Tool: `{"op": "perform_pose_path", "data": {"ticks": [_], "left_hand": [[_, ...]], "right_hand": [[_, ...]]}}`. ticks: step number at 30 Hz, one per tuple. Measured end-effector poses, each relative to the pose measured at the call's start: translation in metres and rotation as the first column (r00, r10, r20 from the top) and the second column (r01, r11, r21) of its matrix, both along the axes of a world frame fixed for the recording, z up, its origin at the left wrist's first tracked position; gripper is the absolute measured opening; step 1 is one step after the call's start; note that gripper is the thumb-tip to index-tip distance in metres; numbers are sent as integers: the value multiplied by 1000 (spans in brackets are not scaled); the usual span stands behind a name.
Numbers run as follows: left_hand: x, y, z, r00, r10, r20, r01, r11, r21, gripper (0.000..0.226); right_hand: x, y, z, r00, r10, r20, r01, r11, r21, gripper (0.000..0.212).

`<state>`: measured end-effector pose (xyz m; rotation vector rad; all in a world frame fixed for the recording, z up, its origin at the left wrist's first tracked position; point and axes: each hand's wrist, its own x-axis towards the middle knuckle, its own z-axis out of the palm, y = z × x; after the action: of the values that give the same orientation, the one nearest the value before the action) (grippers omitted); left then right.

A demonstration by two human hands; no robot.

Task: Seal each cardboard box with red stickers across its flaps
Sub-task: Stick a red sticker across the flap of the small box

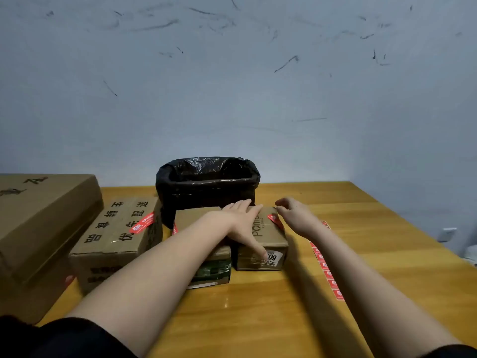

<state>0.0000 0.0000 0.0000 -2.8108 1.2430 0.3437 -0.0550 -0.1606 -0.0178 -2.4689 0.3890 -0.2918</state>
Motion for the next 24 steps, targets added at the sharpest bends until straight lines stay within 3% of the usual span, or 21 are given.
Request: {"op": "perform_pose_path", "data": {"ticks": [6, 18, 24], "left_hand": [[9, -6, 1, 997, 4, -79, 1, 998, 56, 134], [1, -8, -2, 996, -22, 88, 22, 1000, 2, 132], [-9, 3, -1, 971, 36, 235, 24, 968, -250, 135]], "right_hand": [[0, -4, -7, 1000, 20, 10, -21, 994, 108, 35], [-8, -3, -5, 999, -7, 50, -10, 943, 331, 38], [-42, -1, 9, 999, -48, -25, 54, 829, 556, 82]]}}
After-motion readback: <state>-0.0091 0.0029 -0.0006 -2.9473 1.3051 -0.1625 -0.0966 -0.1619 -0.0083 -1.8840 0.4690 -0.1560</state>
